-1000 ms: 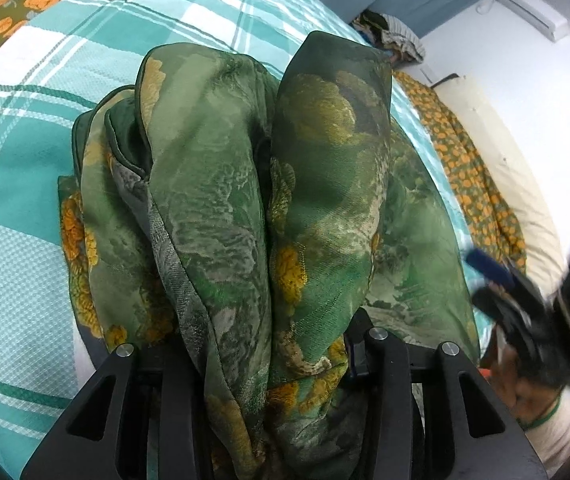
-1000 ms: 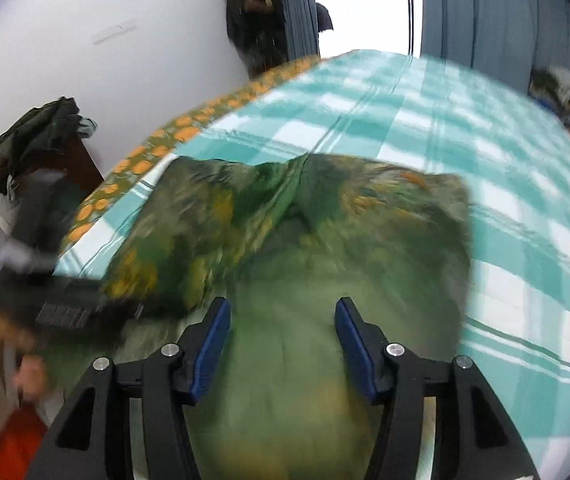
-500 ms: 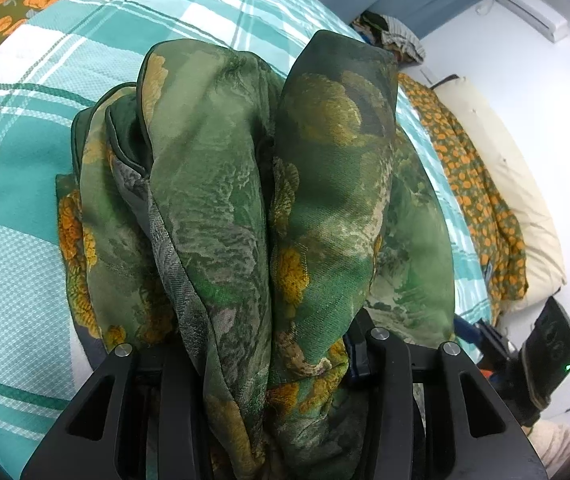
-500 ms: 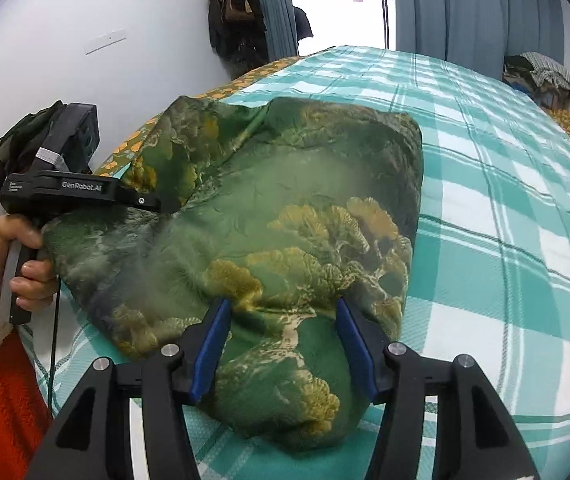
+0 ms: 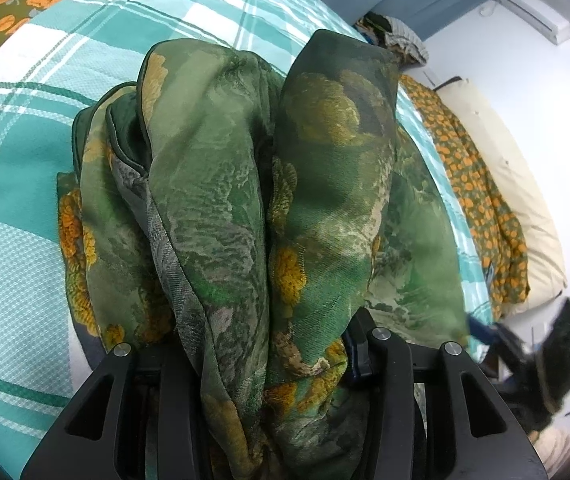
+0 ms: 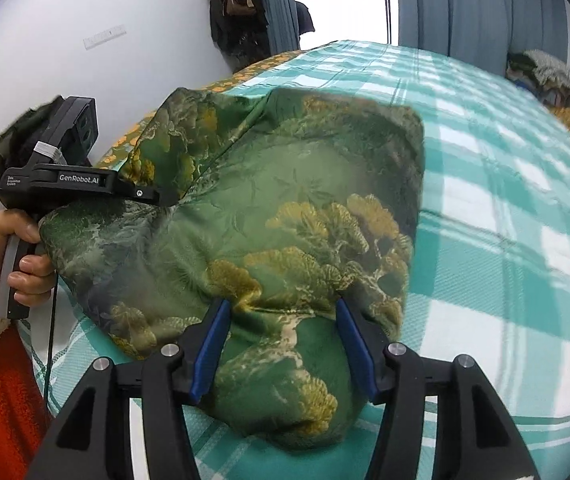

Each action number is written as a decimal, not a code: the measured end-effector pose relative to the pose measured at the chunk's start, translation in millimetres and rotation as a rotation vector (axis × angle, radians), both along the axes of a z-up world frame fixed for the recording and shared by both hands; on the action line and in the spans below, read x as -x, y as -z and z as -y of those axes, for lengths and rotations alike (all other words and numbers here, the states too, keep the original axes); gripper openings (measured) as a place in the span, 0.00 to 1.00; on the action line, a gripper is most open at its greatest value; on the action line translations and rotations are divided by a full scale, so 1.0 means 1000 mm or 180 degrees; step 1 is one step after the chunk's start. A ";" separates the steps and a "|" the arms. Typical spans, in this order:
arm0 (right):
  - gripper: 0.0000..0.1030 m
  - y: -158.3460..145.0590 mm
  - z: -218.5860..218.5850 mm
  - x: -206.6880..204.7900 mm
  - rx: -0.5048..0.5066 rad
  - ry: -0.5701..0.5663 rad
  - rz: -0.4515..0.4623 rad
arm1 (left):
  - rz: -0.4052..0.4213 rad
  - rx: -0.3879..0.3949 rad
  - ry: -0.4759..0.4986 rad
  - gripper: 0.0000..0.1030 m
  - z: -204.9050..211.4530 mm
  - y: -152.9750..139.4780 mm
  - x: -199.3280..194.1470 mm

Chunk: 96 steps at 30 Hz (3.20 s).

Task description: Fold large clothes

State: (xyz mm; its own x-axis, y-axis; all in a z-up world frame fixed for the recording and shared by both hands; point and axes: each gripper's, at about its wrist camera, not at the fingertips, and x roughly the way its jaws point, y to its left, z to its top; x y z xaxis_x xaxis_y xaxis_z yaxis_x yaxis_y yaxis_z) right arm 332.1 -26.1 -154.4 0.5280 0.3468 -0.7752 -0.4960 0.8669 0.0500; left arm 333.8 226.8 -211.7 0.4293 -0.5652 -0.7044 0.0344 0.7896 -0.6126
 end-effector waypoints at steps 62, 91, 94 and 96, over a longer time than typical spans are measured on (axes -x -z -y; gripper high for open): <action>0.56 0.025 -0.111 -0.012 -0.0089 -0.0512 -0.0167 | -0.0079 0.0761 -0.0895 0.90 -0.097 -0.007 0.074; 0.62 -0.034 -0.044 0.003 -0.0464 -0.0086 -0.0043 | -0.0387 -0.0177 -0.0182 1.00 -0.021 0.011 -0.007; 0.69 -0.046 0.004 -0.006 -0.0558 0.0292 -0.0019 | -0.0386 -0.0167 -0.0178 1.00 -0.027 0.012 -0.001; 0.70 -0.044 0.038 -0.014 -0.0558 0.0560 -0.0082 | -0.0382 -0.0163 -0.0186 1.00 -0.026 0.012 -0.002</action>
